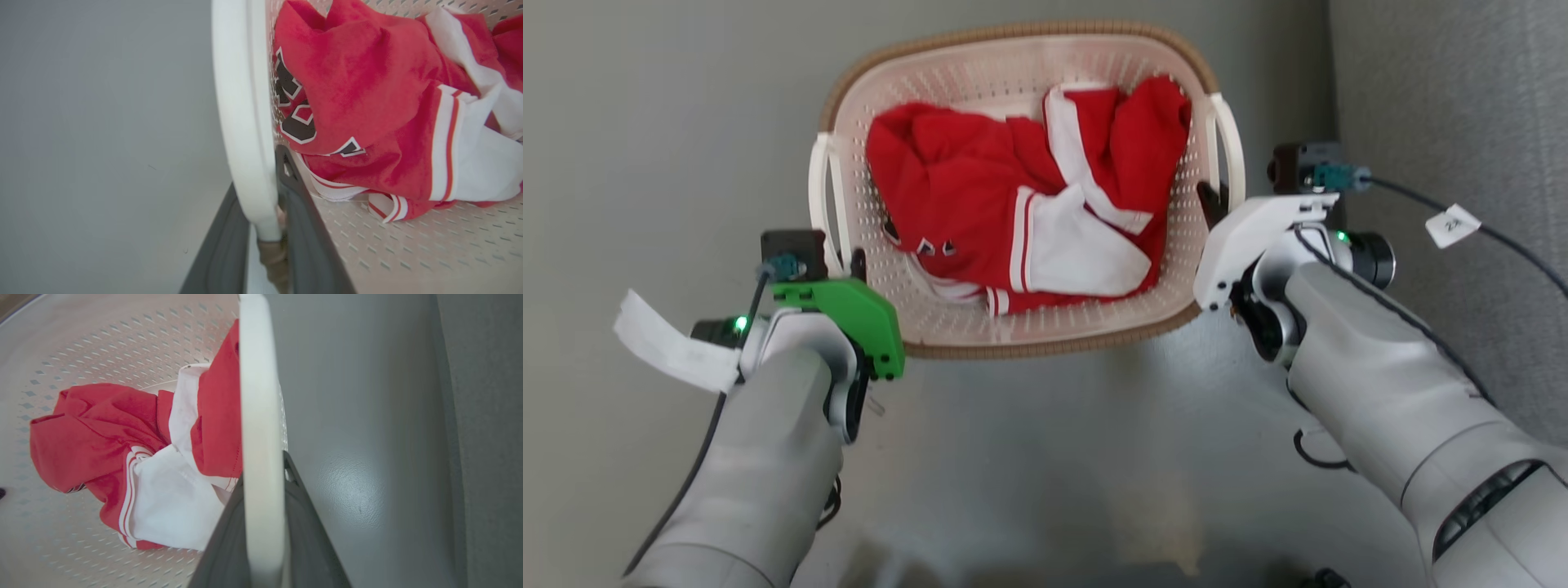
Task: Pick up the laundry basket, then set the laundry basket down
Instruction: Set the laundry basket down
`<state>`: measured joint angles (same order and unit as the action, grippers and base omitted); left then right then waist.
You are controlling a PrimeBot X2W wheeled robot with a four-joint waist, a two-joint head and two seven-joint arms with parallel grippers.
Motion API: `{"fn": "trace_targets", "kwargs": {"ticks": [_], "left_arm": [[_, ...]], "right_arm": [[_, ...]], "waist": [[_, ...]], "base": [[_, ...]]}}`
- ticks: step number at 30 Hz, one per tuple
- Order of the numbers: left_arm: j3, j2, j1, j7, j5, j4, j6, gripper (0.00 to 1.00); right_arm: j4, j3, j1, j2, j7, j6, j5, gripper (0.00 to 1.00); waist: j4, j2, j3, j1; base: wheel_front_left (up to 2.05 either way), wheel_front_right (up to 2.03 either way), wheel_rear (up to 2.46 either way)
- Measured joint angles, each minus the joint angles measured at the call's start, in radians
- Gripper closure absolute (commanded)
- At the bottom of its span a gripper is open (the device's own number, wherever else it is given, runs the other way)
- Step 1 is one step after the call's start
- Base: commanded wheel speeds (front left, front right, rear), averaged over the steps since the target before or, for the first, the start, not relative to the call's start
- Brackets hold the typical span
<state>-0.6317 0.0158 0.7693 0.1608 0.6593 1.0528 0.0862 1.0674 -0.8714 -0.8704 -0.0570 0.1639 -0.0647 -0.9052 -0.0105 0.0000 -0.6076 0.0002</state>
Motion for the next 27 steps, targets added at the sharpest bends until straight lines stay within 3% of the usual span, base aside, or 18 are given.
{"fn": "trace_targets", "kwargs": {"ticks": [16, 27], "left_arm": [[0.012, 0.004, 0.128, 0.030, -0.012, 0.002, 0.002, 1.00], [0.012, 0.002, 0.153, 0.047, -0.013, 0.016, 0.002, 1.00]], "right_arm": [[0.019, 0.013, -0.129, -0.004, 0.029, 0.004, 0.009, 1.00], [0.037, 0.012, -0.150, -0.002, 0.044, 0.021, 0.010, 1.00]], "waist": [[0.006, 0.0000, -0.198, 0.0000], [0.008, 0.0000, -0.264, -0.0001]], "base": [[0.00, 0.00, 0.00], [0.00, 0.00, 0.00]]}}
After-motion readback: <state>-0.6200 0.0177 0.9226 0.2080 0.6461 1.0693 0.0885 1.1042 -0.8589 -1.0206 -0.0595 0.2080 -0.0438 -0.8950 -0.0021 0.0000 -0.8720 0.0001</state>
